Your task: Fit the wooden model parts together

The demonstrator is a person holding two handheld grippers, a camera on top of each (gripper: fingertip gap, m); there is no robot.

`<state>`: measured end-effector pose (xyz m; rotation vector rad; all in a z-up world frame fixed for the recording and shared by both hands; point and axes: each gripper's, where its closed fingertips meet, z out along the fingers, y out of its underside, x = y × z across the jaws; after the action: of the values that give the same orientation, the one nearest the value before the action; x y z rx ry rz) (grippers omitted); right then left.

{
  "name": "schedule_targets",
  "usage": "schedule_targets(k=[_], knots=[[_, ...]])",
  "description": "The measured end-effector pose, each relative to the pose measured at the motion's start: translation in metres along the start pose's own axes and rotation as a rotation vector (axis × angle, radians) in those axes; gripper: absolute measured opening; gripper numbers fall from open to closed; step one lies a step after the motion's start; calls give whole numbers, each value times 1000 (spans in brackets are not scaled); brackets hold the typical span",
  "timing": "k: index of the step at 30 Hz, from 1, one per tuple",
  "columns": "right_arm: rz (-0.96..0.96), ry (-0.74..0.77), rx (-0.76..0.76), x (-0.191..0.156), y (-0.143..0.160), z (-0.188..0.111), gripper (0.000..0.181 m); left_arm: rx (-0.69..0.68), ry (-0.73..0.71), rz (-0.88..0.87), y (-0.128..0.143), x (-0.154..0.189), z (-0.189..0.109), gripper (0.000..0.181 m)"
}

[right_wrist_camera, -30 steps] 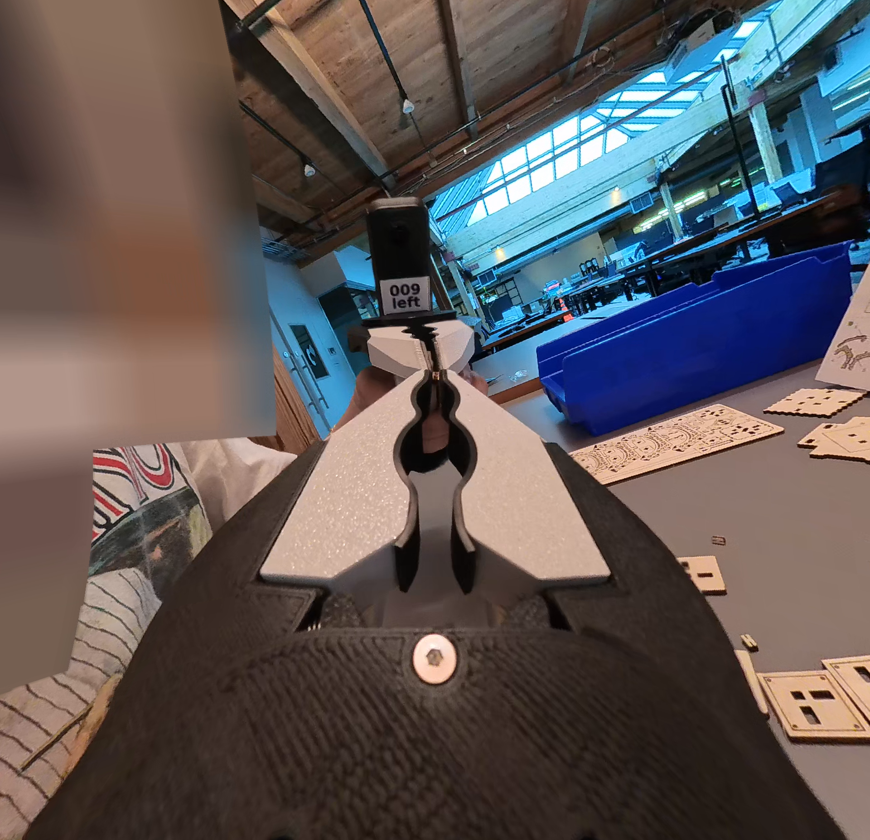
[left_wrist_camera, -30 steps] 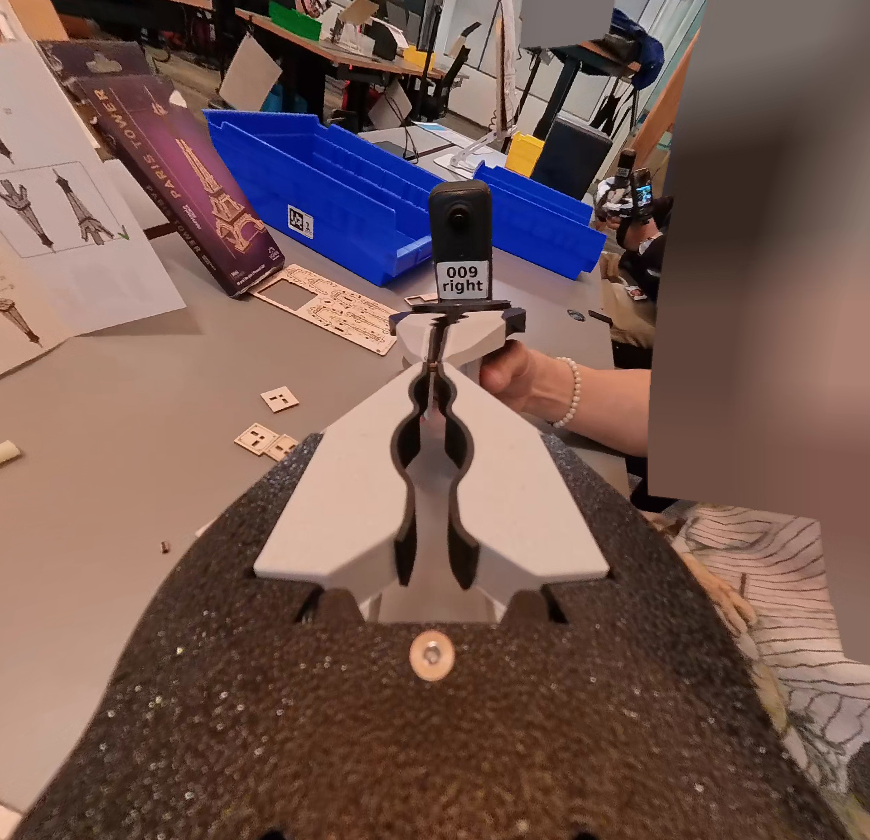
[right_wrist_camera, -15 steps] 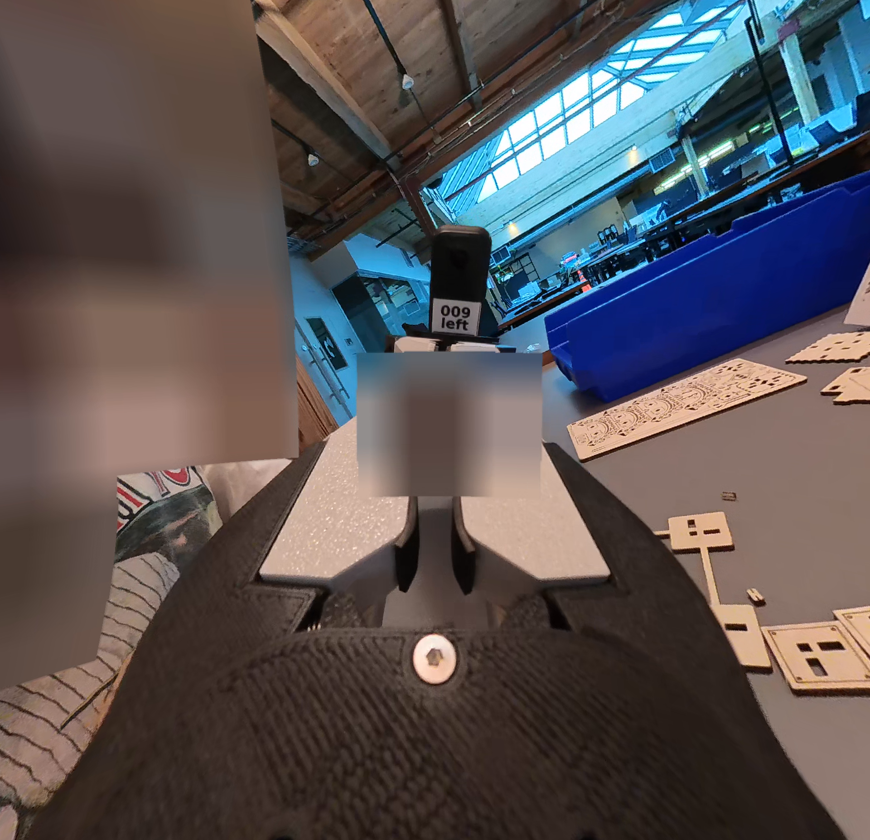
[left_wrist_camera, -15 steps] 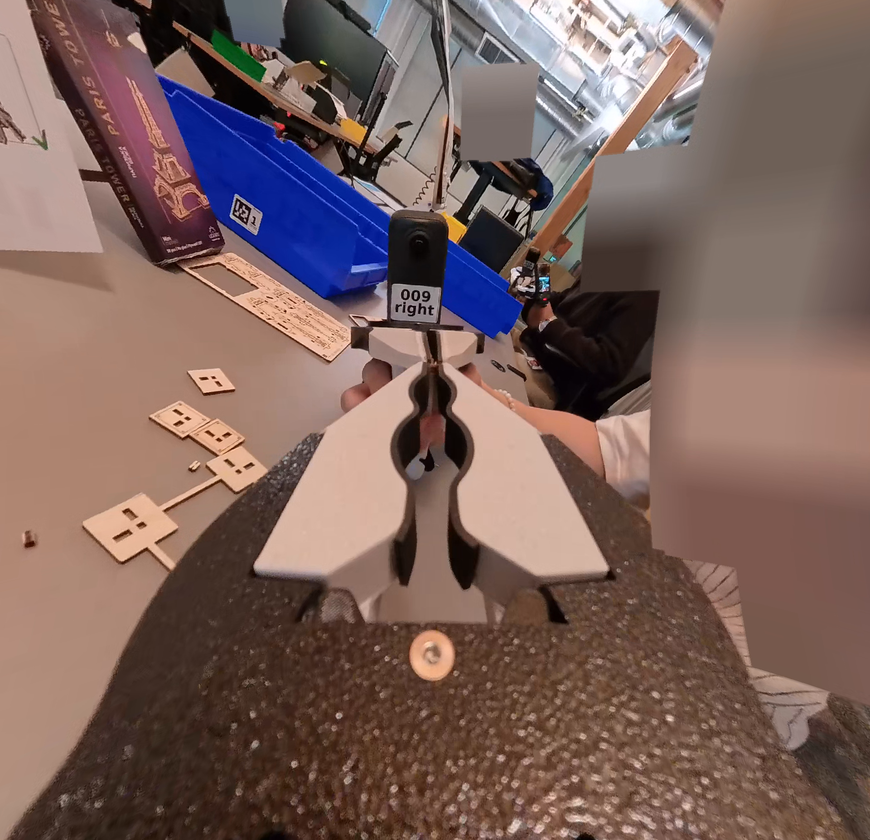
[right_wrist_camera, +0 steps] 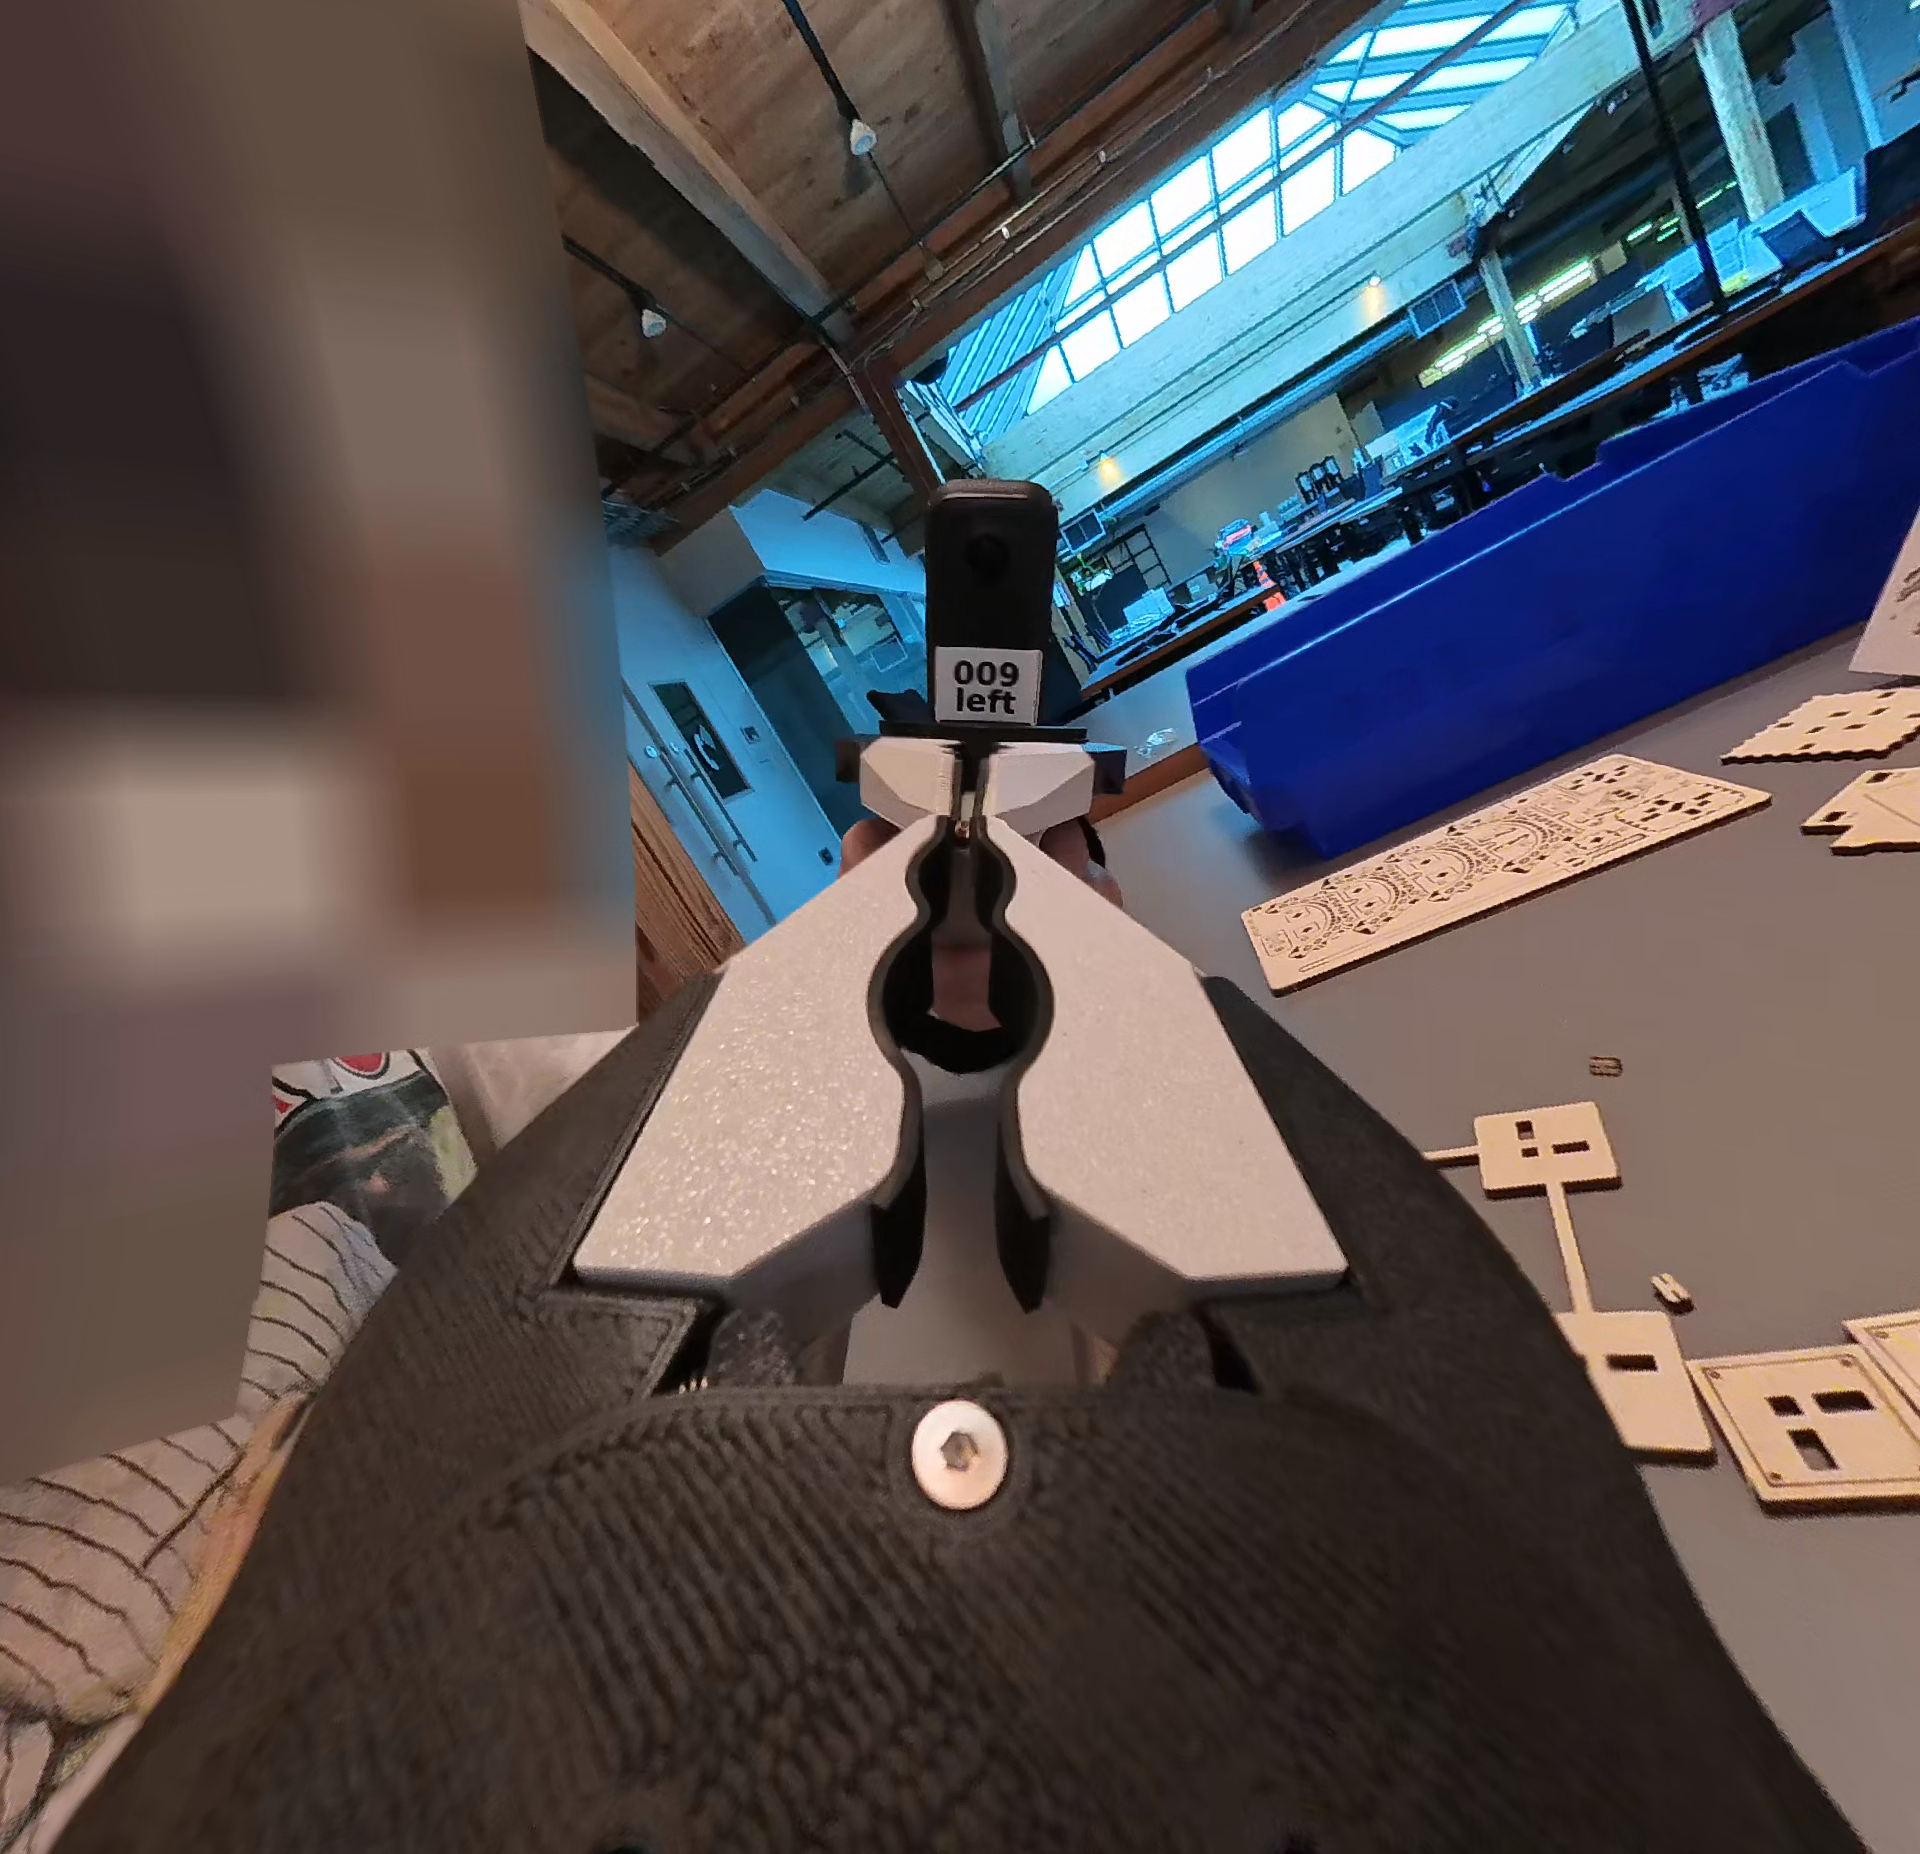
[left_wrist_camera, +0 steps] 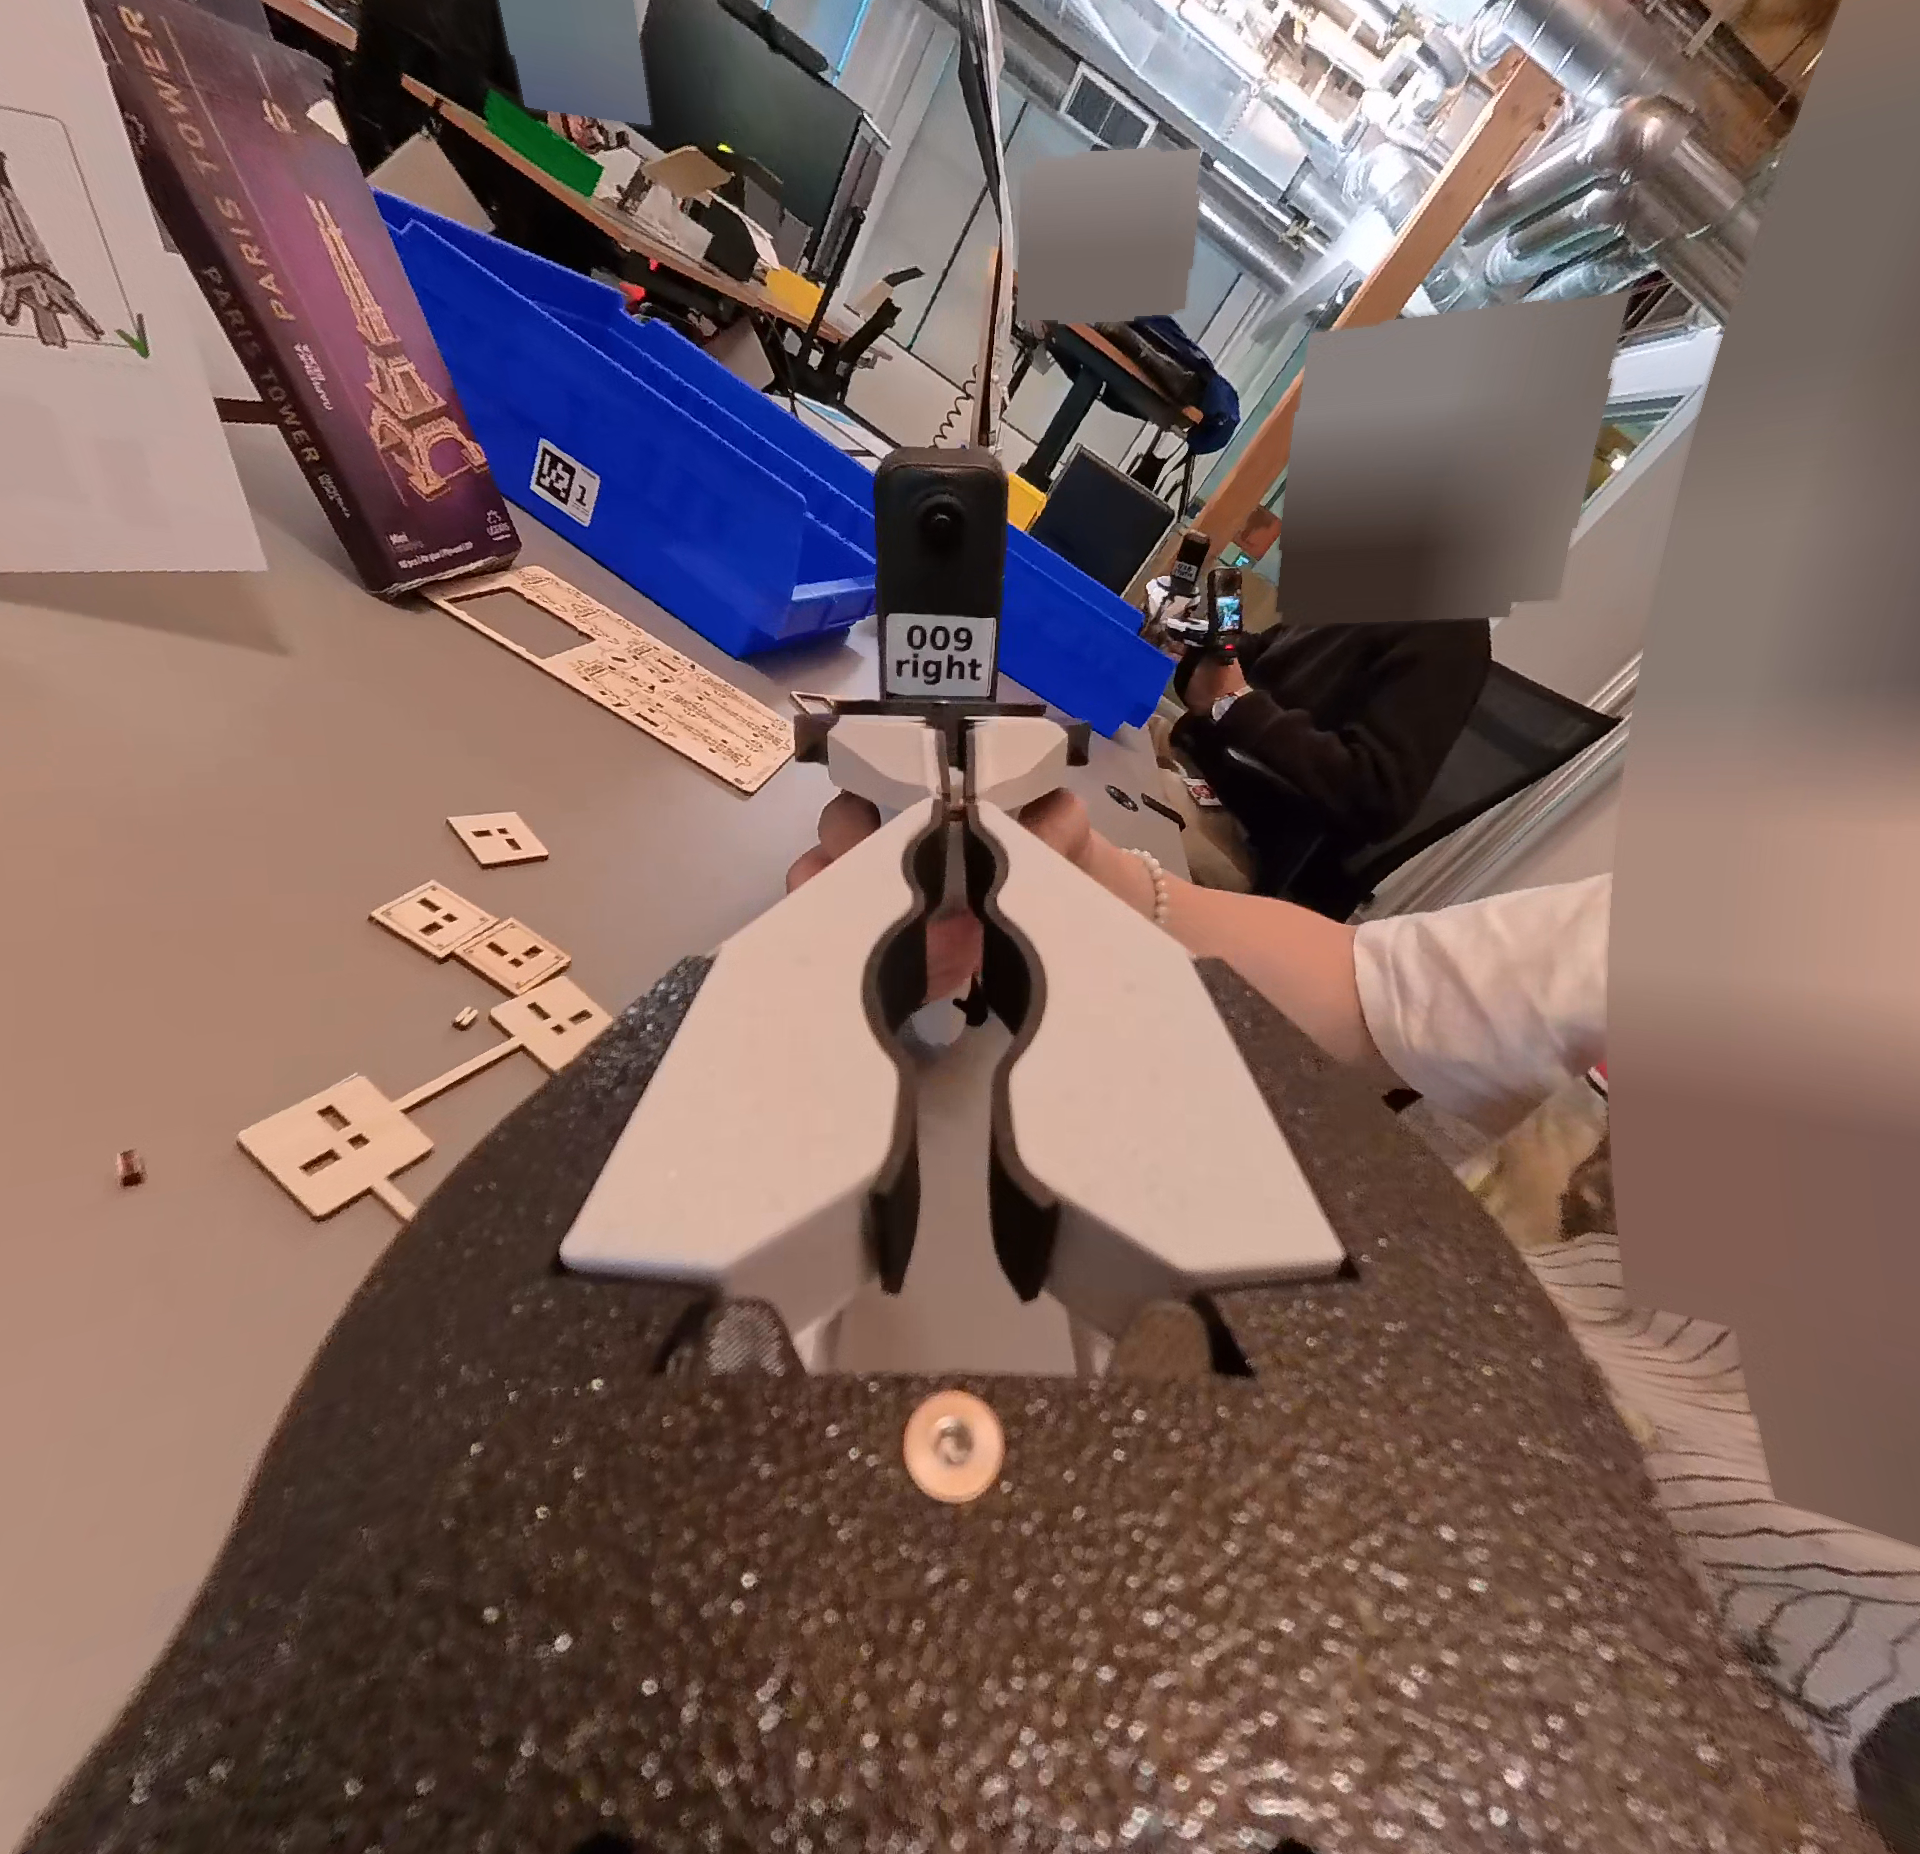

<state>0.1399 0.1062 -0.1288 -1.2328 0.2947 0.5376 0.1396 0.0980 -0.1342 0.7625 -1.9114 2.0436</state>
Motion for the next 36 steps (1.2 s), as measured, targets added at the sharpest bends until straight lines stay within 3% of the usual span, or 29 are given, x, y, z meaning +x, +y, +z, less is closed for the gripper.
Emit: schedule_targets(k=[1, 13, 25, 28, 36], knots=[[-12, 3, -7, 0, 0, 0, 1, -2, -3, 9, 0, 0, 0, 0], [-101, -27, -24, -6, 4, -1, 1, -21, 47, 16, 4, 6, 0, 0], [-295, -9, -56, -14, 7, 2, 1, -83, -54, 188, 2, 5, -9, 0], [-340, 11, -64, -13, 7, 2, 1, -92, -24, 224, 1, 13, -14, 0], [-359, -1, -59, -18, 7, 5, 1, -138, -53, 339, 7, 16, -8, 3]])
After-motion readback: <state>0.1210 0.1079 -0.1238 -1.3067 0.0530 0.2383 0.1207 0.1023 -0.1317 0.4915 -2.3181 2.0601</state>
